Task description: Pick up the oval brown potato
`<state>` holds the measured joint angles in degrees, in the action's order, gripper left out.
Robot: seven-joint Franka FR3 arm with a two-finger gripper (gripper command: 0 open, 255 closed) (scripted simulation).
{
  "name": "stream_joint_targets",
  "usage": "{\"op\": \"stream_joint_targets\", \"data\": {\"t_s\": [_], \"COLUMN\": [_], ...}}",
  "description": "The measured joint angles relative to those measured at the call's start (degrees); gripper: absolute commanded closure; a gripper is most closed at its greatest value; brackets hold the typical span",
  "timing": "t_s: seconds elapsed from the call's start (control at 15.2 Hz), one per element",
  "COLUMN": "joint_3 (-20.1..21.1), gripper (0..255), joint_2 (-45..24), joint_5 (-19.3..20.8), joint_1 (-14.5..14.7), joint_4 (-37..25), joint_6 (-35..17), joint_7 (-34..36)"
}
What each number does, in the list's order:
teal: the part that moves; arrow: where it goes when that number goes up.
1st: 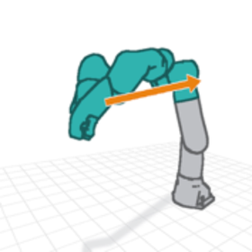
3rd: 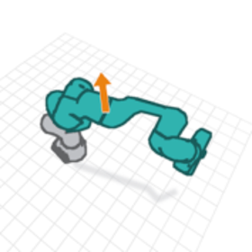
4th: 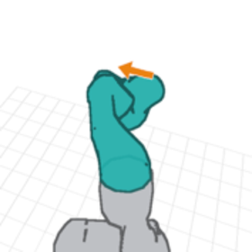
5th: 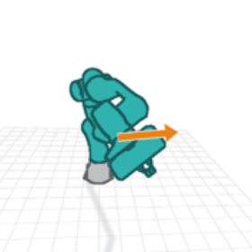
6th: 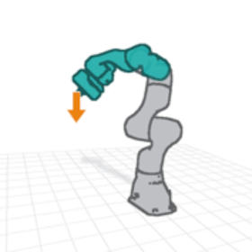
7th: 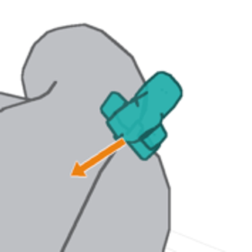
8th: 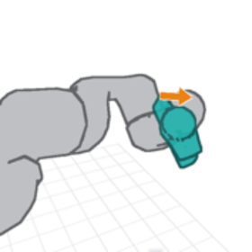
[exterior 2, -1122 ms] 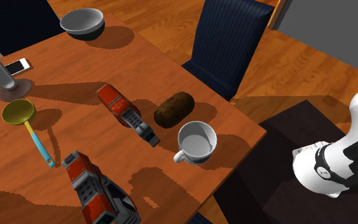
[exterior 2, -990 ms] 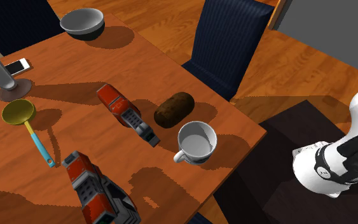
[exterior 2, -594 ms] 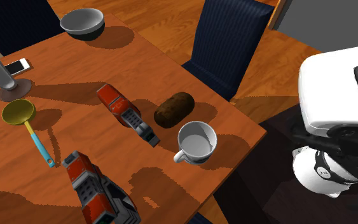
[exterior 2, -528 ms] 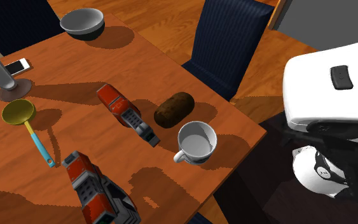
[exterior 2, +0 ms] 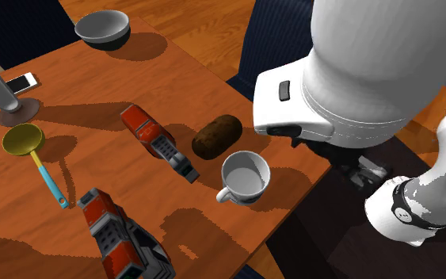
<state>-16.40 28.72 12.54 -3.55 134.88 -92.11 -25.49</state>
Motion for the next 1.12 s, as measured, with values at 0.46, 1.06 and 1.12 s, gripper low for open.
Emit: {"op": "stream_joint_targets", "data": {"t_s": [0.46,1.06,1.12], "joint_3": [-5.44,-11.07,-11.42], "gripper": [0,0,0], "joint_2": [-11.01,-28.79,-30.67], "joint_5": [6.97,12.14,12.48], "joint_1": [-1.39,-4.02,-4.37], "joint_4": [-3.72,-13.37,-14.52], "joint_6": [-5.83,-14.33,-15.18], "joint_7": [-10.51,-23.87,-25.14]}}
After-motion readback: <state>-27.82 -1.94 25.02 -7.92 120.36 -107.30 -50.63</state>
